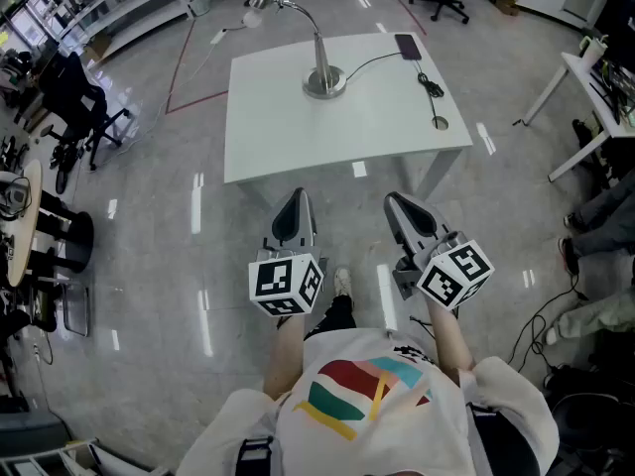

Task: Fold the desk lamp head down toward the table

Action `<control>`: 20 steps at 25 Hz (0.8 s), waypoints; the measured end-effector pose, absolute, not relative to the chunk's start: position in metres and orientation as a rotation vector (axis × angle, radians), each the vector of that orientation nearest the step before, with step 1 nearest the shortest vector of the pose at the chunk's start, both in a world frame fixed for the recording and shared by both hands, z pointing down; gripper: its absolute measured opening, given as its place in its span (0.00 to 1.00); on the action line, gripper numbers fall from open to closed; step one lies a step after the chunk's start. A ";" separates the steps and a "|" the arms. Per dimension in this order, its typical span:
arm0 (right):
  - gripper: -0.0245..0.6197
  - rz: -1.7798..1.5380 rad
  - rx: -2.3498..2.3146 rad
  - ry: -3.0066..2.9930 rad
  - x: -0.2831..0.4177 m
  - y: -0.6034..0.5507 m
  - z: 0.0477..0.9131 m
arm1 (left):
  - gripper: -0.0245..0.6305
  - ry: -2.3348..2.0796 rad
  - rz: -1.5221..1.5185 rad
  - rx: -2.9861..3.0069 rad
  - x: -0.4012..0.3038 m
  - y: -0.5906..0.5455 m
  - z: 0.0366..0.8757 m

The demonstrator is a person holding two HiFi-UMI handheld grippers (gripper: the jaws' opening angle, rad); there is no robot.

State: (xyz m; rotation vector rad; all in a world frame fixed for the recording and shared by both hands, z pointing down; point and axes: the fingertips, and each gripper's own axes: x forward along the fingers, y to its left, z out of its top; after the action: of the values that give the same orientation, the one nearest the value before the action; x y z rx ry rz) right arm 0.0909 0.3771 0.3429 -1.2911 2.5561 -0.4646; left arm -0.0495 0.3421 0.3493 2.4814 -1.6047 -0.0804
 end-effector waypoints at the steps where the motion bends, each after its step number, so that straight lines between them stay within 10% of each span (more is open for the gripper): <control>1: 0.05 -0.457 -1.292 2.559 0.088 0.355 0.340 | 0.08 -1.596 -0.084 2.491 -0.051 0.321 0.348; 20: 0.06 -0.385 -1.349 2.664 0.061 0.073 0.342 | 0.08 -1.690 -0.051 2.493 -0.074 0.060 0.339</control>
State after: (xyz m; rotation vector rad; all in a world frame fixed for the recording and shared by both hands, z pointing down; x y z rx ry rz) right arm 0.0612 0.0735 0.3416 -1.3493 2.6642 -0.3848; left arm -0.0739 0.0600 0.3394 2.4926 -1.6903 -0.0513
